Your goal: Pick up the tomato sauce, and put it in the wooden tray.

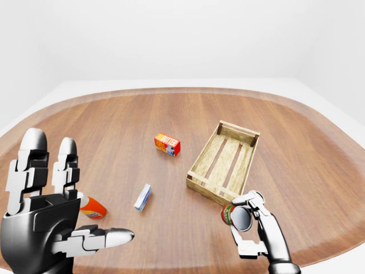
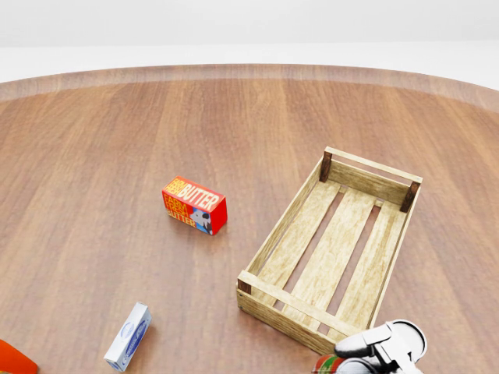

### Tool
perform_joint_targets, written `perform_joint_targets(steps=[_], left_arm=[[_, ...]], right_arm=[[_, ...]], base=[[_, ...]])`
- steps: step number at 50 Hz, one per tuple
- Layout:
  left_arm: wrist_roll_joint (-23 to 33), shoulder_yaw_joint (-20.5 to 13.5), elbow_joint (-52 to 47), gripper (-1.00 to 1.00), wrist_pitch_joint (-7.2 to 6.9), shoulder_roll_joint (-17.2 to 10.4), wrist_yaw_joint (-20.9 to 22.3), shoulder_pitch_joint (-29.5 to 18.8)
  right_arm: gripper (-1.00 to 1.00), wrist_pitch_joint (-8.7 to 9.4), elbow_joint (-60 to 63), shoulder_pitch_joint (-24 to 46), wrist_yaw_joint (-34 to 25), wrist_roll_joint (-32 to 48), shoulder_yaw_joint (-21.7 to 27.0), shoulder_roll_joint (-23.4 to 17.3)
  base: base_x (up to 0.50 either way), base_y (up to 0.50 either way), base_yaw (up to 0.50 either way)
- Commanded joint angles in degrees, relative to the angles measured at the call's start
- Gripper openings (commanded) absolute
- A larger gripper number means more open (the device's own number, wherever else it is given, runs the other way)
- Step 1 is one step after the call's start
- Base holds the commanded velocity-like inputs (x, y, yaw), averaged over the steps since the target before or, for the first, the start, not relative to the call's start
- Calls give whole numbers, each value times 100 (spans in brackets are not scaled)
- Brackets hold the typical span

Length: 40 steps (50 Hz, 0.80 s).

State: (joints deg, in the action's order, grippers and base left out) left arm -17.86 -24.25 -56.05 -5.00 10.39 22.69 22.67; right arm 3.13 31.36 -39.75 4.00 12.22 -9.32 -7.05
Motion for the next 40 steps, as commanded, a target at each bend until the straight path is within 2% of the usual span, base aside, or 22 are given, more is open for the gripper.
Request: perform_joint_targets(steps=[1, 19, 40], left_arm=[[-29, -47, -16, 100, 0, -10, -6, -29], [-64, -108, -38, 100, 0, 17, 24, -23], [-51, -97, -26, 100, 0, 83, 86, 39]], right_arm=[[-100, 187, 829, 260, -208, 87, 229, 190], [-100, 187, 1790, 1268, -690, 523, 340, 455], [-100, 187, 1070, 3078, -1119, 879, 903, 572]], base=[[0, 0, 0], [0, 0, 0], [0, 0, 0]])
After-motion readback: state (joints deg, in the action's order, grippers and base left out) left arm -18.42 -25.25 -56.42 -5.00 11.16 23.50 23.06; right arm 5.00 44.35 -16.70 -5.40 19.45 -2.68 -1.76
